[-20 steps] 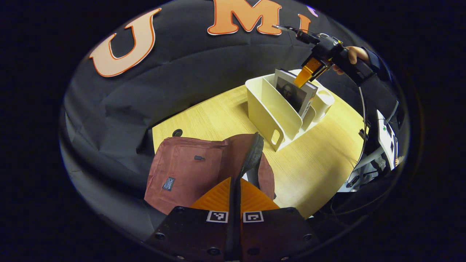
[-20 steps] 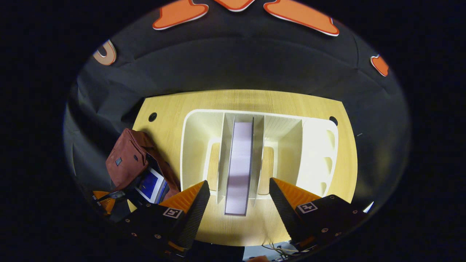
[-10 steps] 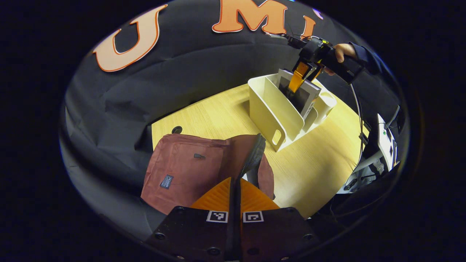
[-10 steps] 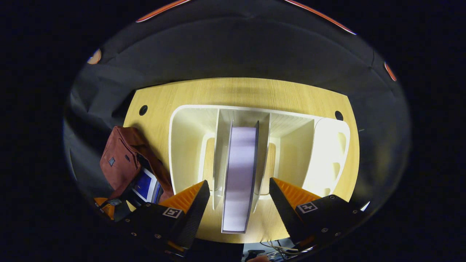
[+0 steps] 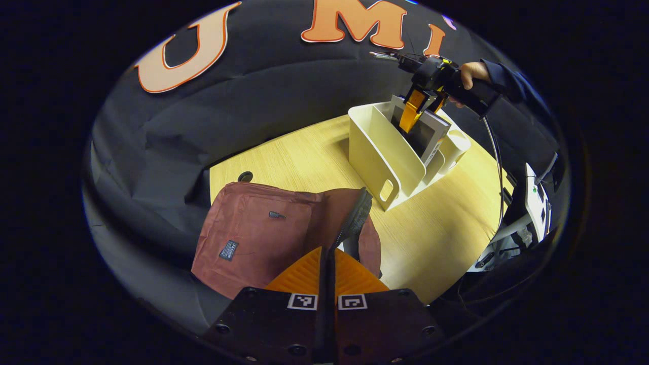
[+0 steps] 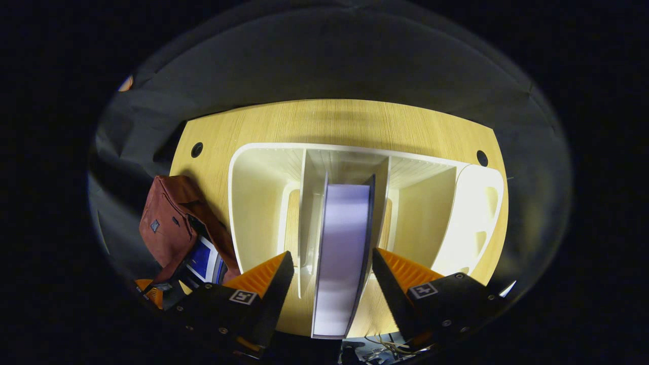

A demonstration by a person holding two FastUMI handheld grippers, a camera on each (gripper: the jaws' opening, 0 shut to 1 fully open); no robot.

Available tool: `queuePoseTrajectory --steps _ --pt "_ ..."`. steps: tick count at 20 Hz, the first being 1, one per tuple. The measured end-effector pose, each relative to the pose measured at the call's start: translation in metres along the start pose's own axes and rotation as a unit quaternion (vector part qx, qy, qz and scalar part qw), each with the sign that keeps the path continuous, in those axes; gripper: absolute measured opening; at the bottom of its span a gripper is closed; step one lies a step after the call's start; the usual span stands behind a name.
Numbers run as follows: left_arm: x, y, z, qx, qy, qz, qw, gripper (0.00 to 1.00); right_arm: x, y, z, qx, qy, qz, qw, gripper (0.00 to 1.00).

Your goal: Open the schoolbag, grab two books from the bookshelf and put them into the schoolbag.

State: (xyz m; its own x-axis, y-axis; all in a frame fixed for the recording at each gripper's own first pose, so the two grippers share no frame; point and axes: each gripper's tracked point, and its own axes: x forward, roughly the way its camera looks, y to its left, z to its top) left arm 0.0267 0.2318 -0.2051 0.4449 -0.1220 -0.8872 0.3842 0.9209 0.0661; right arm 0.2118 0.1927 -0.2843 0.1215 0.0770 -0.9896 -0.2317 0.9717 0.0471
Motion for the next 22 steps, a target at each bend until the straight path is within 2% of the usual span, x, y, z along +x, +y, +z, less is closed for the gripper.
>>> queuePoseTrajectory --steps 1,2,5,6,7,8,9,16,22 --pt "0.000 0.000 0.000 -0.001 0.000 0.000 1.000 0.01 0.001 -0.001 -0.001 -0.002 0.003 -0.003 1.000 0.83" --pt "0.000 0.000 0.000 -0.002 0.000 0.000 1.000 0.01 0.003 -0.002 -0.002 -0.003 0.004 -0.007 1.000 0.67" --pt "0.002 0.000 0.003 -0.003 0.000 0.000 1.000 0.01 0.001 -0.007 -0.004 0.003 0.014 -0.019 1.000 0.51" --pt "0.001 0.000 0.001 -0.003 -0.001 -0.001 1.000 0.01 0.002 -0.009 -0.007 0.004 0.019 -0.026 0.999 0.41" --pt "0.001 0.000 0.001 -0.003 -0.002 -0.002 1.000 0.01 -0.001 -0.009 -0.008 0.005 0.022 -0.028 0.999 0.39" --pt "0.001 0.000 0.001 -0.004 -0.002 -0.002 1.000 0.01 -0.003 -0.008 -0.010 0.005 0.022 -0.027 0.999 0.47" --pt "0.001 0.001 0.002 -0.005 -0.003 -0.002 1.000 0.01 -0.010 -0.008 -0.010 0.006 0.020 -0.027 0.999 0.38" --pt "-0.001 -0.002 0.000 -0.009 -0.009 -0.005 1.000 0.01 -0.087 -0.010 -0.002 0.004 -0.022 -0.020 1.000 0.36" --pt "-0.005 0.002 0.002 -0.010 -0.018 -0.004 1.000 0.01 -0.151 -0.005 -0.022 0.001 -0.047 0.000 0.999 0.36"
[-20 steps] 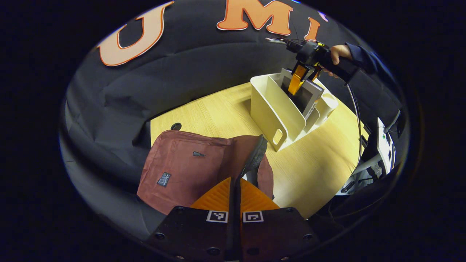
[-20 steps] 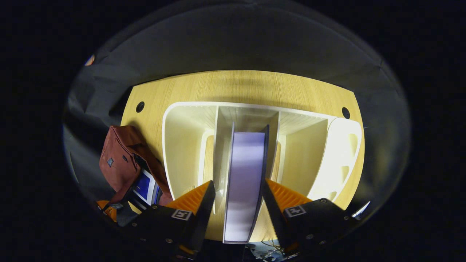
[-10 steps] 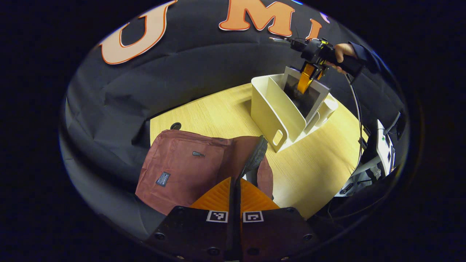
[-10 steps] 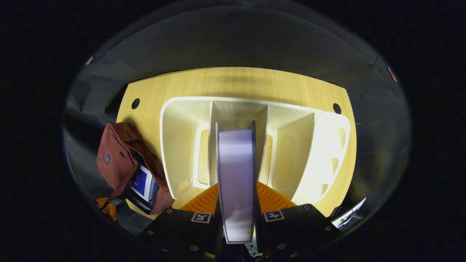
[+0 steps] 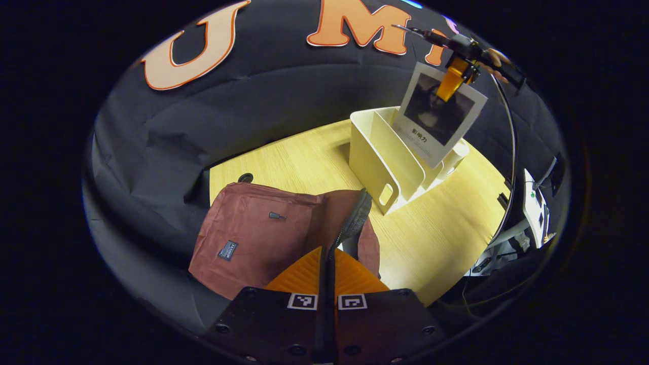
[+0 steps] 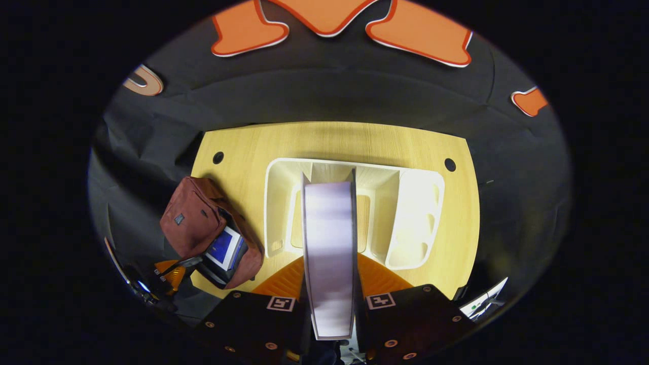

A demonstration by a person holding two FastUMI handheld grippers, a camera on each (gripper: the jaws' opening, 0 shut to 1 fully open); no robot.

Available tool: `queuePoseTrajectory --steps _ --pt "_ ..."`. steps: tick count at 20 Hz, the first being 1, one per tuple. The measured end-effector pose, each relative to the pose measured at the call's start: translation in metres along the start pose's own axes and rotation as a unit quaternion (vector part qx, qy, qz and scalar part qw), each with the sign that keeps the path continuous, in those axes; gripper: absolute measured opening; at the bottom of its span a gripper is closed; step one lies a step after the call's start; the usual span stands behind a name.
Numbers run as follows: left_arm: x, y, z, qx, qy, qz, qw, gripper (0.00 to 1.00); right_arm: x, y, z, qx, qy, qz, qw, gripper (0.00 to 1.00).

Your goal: Open the schoolbag, grab two books from the bookshelf and put them into the schoolbag.

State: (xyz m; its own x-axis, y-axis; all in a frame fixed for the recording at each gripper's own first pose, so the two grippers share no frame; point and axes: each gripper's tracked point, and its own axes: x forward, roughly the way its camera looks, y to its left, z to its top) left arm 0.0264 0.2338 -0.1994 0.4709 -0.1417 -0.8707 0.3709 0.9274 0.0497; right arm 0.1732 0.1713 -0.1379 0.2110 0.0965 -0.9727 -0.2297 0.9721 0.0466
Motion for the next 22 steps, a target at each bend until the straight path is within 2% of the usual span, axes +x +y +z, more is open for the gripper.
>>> queuePoseTrajectory --steps 6,9,13,22 --pt "0.000 0.003 0.005 0.000 -0.006 0.002 1.000 0.01 -0.037 0.013 -0.014 0.011 -0.037 0.034 0.999 0.36" --pt "-0.004 0.009 0.011 0.014 -0.008 0.011 1.000 0.01 -0.048 0.026 -0.020 0.023 -0.055 0.066 0.996 0.36" --pt "-0.011 0.018 0.016 0.026 -0.008 0.024 0.999 0.01 -0.058 0.049 -0.025 0.053 -0.083 0.122 0.988 0.36" --pt "-0.026 0.034 0.028 0.036 -0.010 0.047 0.998 0.01 -0.052 0.099 -0.059 0.066 -0.081 0.213 0.971 0.35"
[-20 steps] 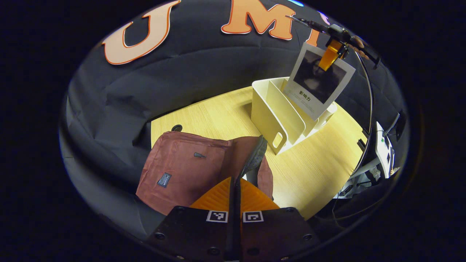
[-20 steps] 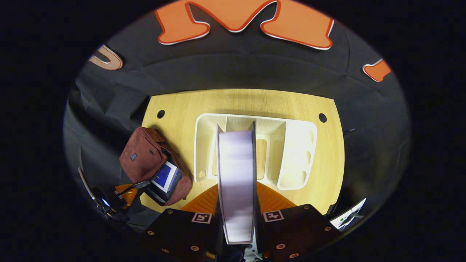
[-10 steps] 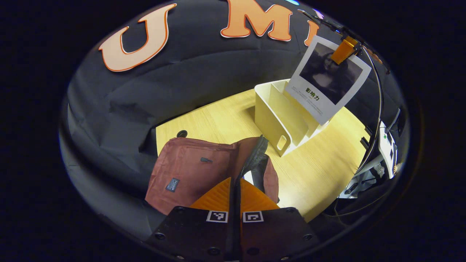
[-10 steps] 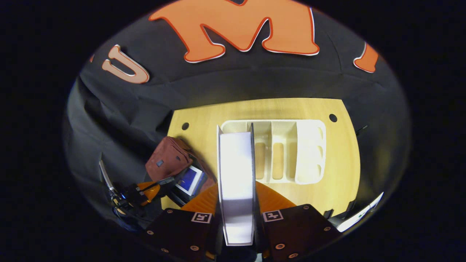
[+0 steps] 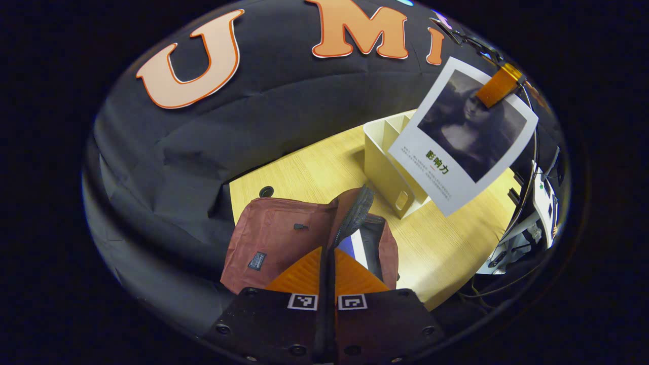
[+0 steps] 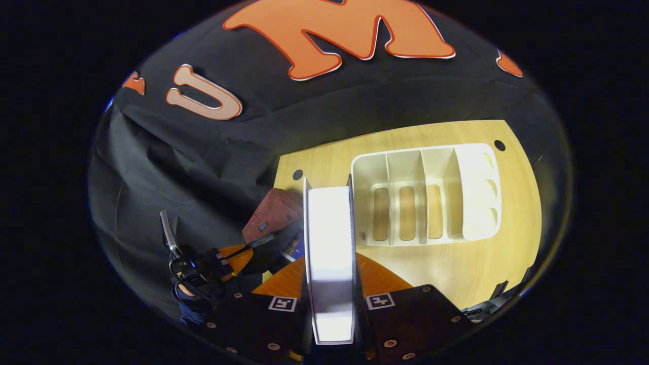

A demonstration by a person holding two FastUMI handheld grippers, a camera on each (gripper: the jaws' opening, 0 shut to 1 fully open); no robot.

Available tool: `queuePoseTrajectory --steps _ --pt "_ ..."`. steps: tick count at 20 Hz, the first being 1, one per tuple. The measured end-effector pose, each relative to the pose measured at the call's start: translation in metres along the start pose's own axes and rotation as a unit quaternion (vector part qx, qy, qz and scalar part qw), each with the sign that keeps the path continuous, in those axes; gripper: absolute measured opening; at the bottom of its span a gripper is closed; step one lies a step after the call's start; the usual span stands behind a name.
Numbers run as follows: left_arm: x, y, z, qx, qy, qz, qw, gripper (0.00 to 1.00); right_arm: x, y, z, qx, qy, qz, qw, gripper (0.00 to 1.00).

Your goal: Open the schoolbag, grab two books from the bookshelf and put them into the schoolbag.

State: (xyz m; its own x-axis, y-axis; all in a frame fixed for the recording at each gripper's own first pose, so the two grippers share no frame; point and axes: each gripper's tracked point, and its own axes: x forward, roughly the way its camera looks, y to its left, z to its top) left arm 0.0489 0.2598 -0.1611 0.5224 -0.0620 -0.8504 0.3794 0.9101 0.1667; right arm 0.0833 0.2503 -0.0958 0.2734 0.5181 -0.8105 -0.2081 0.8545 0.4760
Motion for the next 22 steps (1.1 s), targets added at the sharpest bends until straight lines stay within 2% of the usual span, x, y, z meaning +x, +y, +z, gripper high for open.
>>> queuePoseTrajectory --steps 7,12,16,22 --pt "-0.006 0.005 0.006 -0.010 -0.001 0.007 1.000 0.01 0.028 0.023 -0.029 0.054 -0.001 0.063 0.997 0.34" --pt "-0.011 0.006 0.009 -0.013 -0.001 0.008 1.000 0.01 0.071 0.036 -0.070 0.100 0.019 0.097 0.990 0.34" --pt "-0.016 0.004 0.013 -0.006 -0.004 0.009 1.000 0.01 0.107 0.048 -0.091 0.131 0.021 0.110 0.985 0.34" --pt "-0.020 0.000 0.013 -0.006 -0.005 0.007 1.000 0.01 0.154 0.056 -0.099 0.185 -0.007 0.124 0.975 0.34"
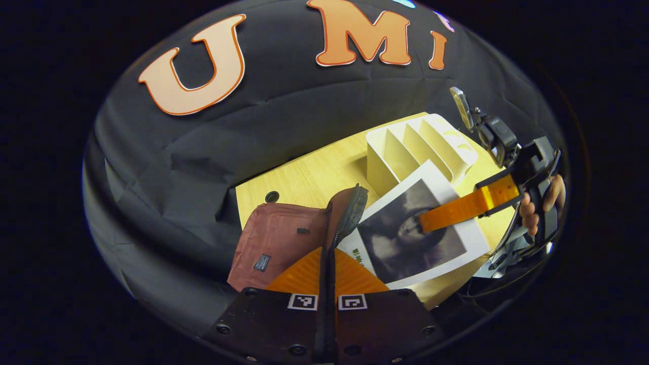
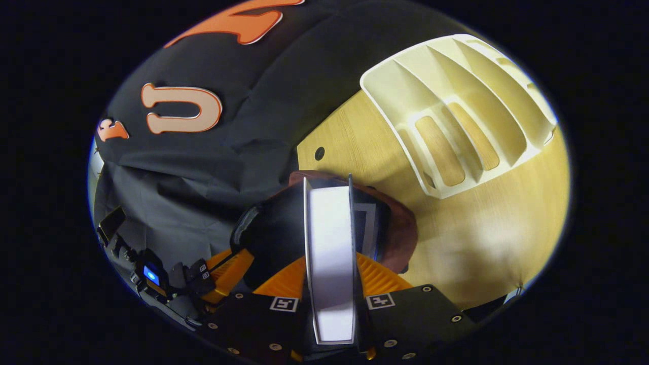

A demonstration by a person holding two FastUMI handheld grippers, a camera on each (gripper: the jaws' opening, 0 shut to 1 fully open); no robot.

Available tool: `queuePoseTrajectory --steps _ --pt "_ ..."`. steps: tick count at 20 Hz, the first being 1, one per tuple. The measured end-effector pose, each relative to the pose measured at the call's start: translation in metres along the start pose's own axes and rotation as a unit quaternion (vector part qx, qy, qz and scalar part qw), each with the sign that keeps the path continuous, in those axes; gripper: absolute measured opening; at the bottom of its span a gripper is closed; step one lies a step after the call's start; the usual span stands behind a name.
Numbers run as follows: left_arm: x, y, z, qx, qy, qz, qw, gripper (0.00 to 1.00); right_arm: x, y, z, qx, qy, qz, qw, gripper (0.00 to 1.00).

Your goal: Open the schoolbag, grab two books from the bookshelf and put them into the schoolbag.

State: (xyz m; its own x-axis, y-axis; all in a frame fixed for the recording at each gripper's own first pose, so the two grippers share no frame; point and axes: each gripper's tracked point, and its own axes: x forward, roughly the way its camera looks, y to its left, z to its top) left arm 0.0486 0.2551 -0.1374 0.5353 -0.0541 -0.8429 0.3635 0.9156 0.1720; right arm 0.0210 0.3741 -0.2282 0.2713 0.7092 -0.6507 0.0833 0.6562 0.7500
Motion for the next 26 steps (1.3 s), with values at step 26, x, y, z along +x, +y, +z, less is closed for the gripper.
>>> queuePoseTrajectory --steps 26 --pt "-0.013 -0.031 -0.003 0.030 -0.006 -0.030 0.999 0.01 0.149 0.001 -0.049 0.062 -0.032 0.057 0.996 0.48"
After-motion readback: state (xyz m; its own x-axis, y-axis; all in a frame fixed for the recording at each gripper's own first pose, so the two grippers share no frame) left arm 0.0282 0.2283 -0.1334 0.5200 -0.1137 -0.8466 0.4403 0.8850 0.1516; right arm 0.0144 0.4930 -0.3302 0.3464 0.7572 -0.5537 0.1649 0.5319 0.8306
